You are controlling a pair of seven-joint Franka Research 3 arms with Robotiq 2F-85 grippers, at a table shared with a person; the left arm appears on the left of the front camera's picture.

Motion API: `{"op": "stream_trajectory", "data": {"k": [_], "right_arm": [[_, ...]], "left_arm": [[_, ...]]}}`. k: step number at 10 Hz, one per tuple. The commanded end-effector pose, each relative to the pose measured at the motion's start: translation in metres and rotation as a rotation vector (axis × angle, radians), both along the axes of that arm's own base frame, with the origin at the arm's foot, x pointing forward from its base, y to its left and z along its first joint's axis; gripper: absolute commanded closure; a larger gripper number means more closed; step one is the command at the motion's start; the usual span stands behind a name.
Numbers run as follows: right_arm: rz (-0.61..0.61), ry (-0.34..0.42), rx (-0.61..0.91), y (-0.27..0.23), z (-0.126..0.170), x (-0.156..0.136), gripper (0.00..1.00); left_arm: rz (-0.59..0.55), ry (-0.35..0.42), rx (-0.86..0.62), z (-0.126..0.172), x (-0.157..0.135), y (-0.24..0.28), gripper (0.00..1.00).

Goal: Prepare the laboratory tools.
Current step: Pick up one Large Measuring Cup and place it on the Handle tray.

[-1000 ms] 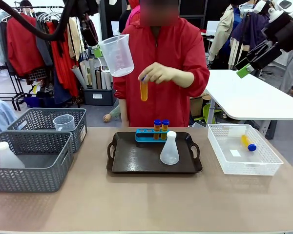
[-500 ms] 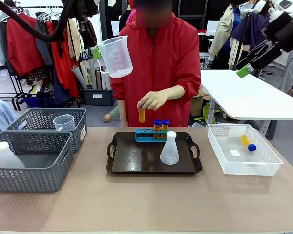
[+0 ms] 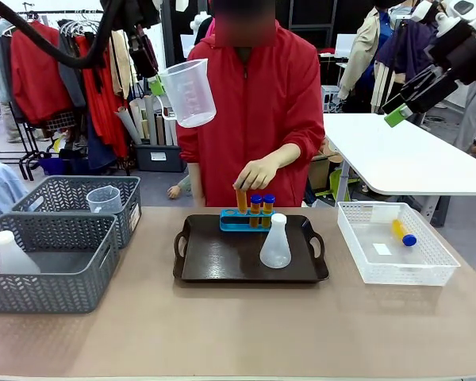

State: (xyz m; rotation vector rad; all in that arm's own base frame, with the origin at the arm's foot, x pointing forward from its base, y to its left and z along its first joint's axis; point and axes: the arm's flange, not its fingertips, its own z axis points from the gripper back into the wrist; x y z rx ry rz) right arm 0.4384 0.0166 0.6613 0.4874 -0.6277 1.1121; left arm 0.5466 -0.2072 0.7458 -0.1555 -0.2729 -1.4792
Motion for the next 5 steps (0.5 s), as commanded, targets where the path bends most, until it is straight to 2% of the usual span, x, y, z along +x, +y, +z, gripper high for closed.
{"op": "stream_trajectory", "data": {"k": [1, 3, 5], "right_arm": [[0.008, -0.009, 0.005, 0.001, 0.001, 0.000, 0.00], [0.008, -0.009, 0.005, 0.001, 0.001, 0.000, 0.00], [0.008, -0.009, 0.005, 0.001, 0.001, 0.000, 0.00]], "left_arm": [[0.020, -0.010, 0.042, -0.013, -0.018, 0.023, 1.00], [0.016, -0.011, 0.066, -0.022, -0.020, 0.031, 1.00], [0.055, -0.046, 0.045, -0.022, -0.026, 0.025, 1.00]]}}
